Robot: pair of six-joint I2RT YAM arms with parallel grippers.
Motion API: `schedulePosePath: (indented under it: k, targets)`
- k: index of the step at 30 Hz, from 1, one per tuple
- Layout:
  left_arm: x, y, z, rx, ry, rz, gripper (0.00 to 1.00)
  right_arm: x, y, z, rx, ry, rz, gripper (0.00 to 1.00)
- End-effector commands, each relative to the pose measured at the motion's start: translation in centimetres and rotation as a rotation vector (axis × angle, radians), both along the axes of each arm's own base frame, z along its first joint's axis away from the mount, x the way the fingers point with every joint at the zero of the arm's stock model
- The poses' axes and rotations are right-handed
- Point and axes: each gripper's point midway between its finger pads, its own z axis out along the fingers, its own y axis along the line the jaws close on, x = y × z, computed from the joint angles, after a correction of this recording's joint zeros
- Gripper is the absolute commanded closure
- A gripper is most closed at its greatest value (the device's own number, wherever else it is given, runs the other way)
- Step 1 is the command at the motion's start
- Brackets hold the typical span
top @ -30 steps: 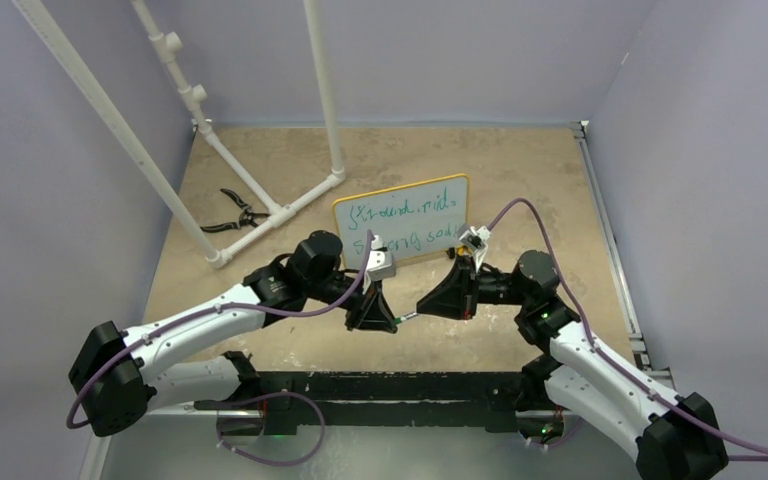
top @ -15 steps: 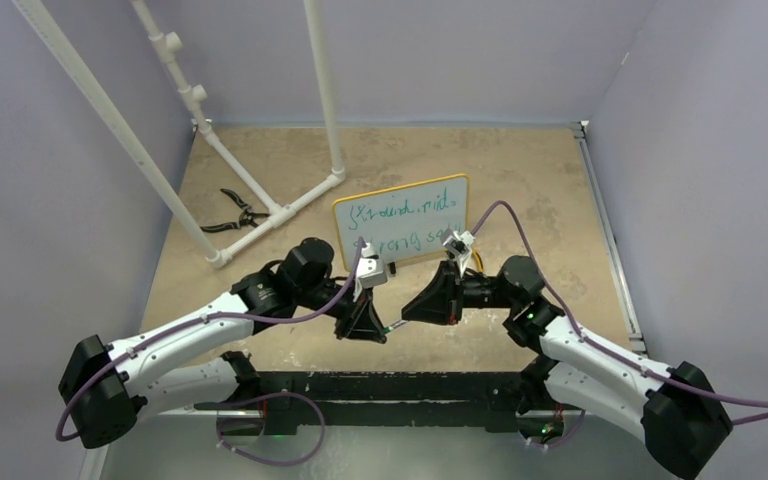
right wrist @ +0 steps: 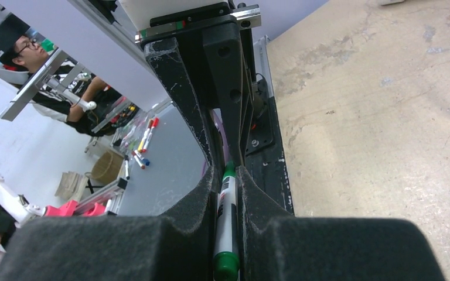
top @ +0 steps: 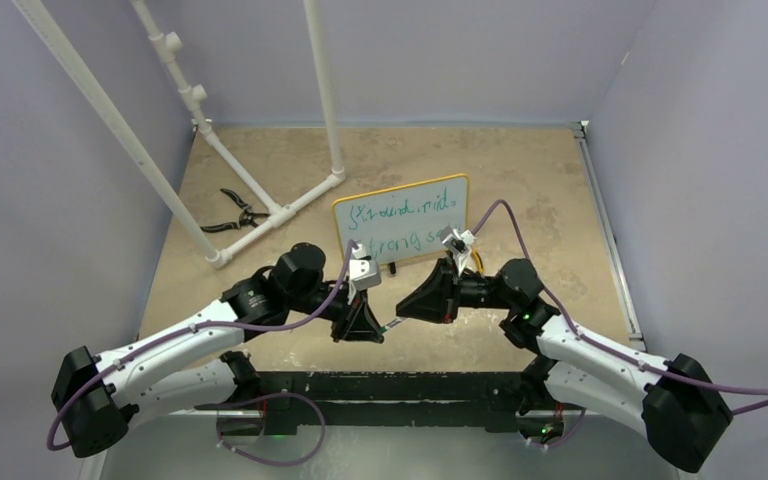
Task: Write a sentence on the whiteboard
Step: Close the whiteboard marker at the center of the board.
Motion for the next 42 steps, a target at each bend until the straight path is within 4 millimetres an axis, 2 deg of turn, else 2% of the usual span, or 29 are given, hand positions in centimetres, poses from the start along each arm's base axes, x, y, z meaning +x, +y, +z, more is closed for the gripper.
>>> schedulePosePath:
  k: [1,15,18,25,27,30,32,33,36,37,38,39,42]
  targets:
    - [4.2,-2.8,9.3,-0.328,-0.3,0.115,1.0,-3.1,0.6,-0.8,-0.021,0.048,0.126,1.0]
    - [3.9,-3.1,12.8,-0.45,-0.312,0.112,1.0,-3.9,1.1,-2.4,-0.067,0.057,0.14,1.0]
    - [3.8,-3.3,12.2,-0.434,-0.297,0.098,1.0,-3.6,1.2,-2.4,-0.075,0.051,0.122,1.0]
    - [3.3,-2.5,7.5,-0.277,-0.234,0.087,1.0,-0.6,1.2,-1.6,-0.137,0.0,-0.055,0.99]
    - [3.1,-2.0,6.5,-0.245,-0.228,0.09,1.0,-0.1,1.0,-1.2,-0.151,-0.004,-0.086,0.92]
    - [3.0,-1.5,5.2,-0.196,-0.212,0.098,1.0,1.1,0.7,0.2,-0.152,-0.02,-0.167,0.75]
    - [3.0,-1.2,4.6,-0.176,-0.199,0.107,1.0,2.1,0.1,1.4,-0.144,-0.034,-0.245,0.65]
    - [3.0,-1.2,4.5,-0.174,-0.195,0.108,1.0,2.4,-0.2,2.2,-0.13,-0.046,-0.278,0.56]
    - [3.0,-1.2,4.3,-0.17,-0.184,0.116,1.0,3.4,-1.4,4.7,-0.072,-0.071,-0.383,0.37]
    - [3.0,-1.2,4.1,-0.165,-0.177,0.118,1.0,3.8,-1.8,5.3,-0.058,-0.074,-0.417,0.3]
    - [3.0,-1.2,3.9,-0.159,-0.169,0.12,1.0,4.0,-2.3,5.9,-0.044,-0.078,-0.449,0.12]
    - [2.8,-1.0,3.2,-0.128,-0.145,0.122,1.0,4.4,-2.7,6.5,-0.03,-0.08,-0.485,0.03]
    - [3.1,-0.9,2.2,-0.09,-0.123,0.142,1.0,5.1,-3.8,7.4,-0.012,-0.077,-0.56,0.02]
